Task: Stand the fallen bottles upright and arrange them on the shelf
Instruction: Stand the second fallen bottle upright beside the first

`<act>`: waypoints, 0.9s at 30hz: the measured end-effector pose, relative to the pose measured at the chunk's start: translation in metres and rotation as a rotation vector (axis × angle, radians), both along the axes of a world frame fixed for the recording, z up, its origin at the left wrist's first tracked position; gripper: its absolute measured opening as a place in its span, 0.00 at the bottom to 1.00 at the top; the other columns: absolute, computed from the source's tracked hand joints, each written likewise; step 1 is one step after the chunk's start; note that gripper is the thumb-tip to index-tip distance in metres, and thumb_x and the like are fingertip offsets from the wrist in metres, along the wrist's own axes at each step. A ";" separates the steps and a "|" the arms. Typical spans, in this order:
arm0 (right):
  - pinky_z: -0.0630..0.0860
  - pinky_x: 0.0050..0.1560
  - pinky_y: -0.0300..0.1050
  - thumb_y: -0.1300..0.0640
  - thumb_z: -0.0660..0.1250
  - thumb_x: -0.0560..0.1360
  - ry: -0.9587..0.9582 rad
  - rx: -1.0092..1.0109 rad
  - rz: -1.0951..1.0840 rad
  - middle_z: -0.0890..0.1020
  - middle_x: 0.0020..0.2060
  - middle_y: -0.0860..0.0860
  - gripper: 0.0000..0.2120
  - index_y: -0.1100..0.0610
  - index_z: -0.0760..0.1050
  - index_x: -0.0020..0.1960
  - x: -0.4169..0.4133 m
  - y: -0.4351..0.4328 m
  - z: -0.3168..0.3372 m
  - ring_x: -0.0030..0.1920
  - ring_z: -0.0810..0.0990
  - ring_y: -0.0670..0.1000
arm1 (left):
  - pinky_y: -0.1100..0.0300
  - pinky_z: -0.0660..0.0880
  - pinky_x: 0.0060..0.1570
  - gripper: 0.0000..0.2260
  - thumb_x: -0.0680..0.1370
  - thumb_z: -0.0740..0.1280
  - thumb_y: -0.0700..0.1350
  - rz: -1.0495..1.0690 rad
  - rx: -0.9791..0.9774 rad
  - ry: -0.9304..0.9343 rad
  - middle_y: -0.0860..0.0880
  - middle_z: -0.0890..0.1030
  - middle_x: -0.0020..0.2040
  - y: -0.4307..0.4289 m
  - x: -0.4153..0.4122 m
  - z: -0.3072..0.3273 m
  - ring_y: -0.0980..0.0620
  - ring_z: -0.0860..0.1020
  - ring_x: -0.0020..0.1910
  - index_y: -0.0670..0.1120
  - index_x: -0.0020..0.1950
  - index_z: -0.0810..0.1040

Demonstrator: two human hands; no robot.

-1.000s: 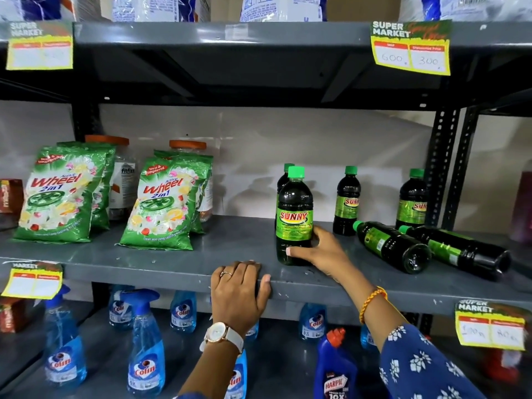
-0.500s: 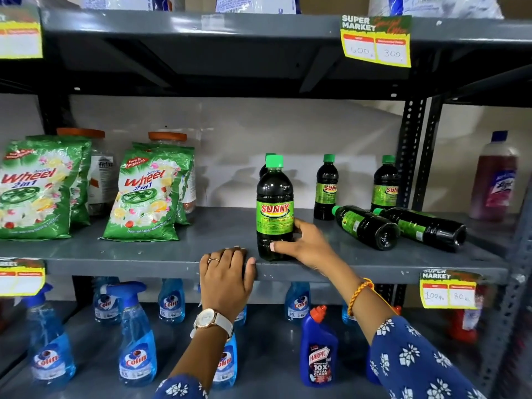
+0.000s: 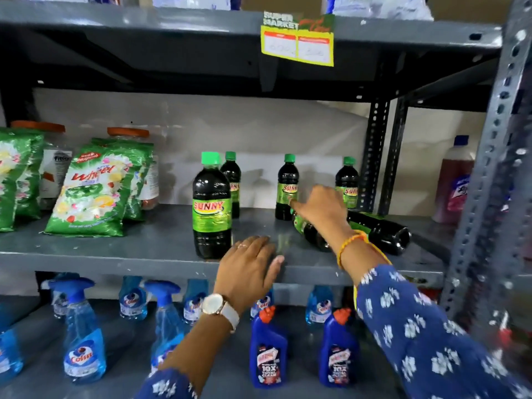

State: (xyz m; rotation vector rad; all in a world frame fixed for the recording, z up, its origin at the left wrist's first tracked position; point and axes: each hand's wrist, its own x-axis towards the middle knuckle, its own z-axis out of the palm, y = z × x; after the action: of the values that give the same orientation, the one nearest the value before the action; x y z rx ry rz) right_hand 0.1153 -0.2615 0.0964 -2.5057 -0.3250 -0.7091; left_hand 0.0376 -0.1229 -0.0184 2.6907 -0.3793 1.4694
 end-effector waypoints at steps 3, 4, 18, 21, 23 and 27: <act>0.71 0.48 0.44 0.36 0.70 0.66 0.160 -0.420 -0.117 0.81 0.53 0.53 0.31 0.56 0.73 0.60 0.019 -0.007 0.005 0.57 0.79 0.56 | 0.57 0.73 0.30 0.17 0.77 0.55 0.53 0.125 -0.011 0.086 0.46 0.82 0.37 -0.003 0.011 0.001 0.44 0.79 0.35 0.47 0.40 0.79; 0.70 0.47 0.43 0.36 0.71 0.65 0.182 -0.499 -0.130 0.81 0.53 0.51 0.32 0.55 0.73 0.61 0.025 -0.005 0.001 0.57 0.79 0.54 | 0.57 0.73 0.27 0.17 0.77 0.55 0.53 0.136 -0.021 0.086 0.47 0.82 0.36 -0.002 0.011 0.001 0.44 0.79 0.33 0.47 0.39 0.80; 0.79 0.47 0.54 0.30 0.66 0.55 0.006 0.213 0.210 0.83 0.50 0.55 0.37 0.52 0.71 0.55 0.029 -0.012 -0.034 0.50 0.81 0.60 | 0.58 0.75 0.30 0.16 0.76 0.56 0.50 0.113 -0.033 0.019 0.46 0.84 0.41 -0.002 0.011 -0.001 0.45 0.81 0.35 0.45 0.45 0.82; 0.78 0.51 0.55 0.35 0.71 0.59 0.032 0.248 0.243 0.82 0.54 0.57 0.36 0.53 0.67 0.60 0.026 -0.008 -0.044 0.54 0.80 0.61 | 0.58 0.76 0.31 0.17 0.76 0.56 0.50 0.116 -0.022 0.019 0.46 0.84 0.40 -0.002 0.012 -0.002 0.45 0.81 0.36 0.45 0.43 0.82; 0.77 0.52 0.52 0.41 0.73 0.63 0.030 0.313 0.260 0.81 0.56 0.56 0.35 0.55 0.66 0.62 0.026 -0.007 -0.050 0.56 0.79 0.60 | 0.58 0.76 0.33 0.17 0.77 0.55 0.50 0.115 -0.022 0.024 0.46 0.84 0.41 -0.002 0.012 -0.002 0.45 0.81 0.36 0.44 0.43 0.82; 0.73 0.55 0.50 0.36 0.73 0.62 0.085 0.351 0.297 0.75 0.62 0.54 0.43 0.54 0.60 0.68 0.025 -0.005 -0.058 0.61 0.75 0.57 | 0.56 0.77 0.34 0.18 0.77 0.55 0.50 0.104 -0.042 0.038 0.45 0.84 0.41 -0.001 0.014 -0.004 0.45 0.81 0.37 0.43 0.43 0.82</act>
State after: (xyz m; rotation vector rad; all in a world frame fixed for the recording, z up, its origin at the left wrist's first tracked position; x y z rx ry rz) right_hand 0.1399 -0.2669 0.0381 -2.0913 -0.4842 -0.4896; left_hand 0.0512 -0.1235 -0.0223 2.7390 -0.2065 1.4311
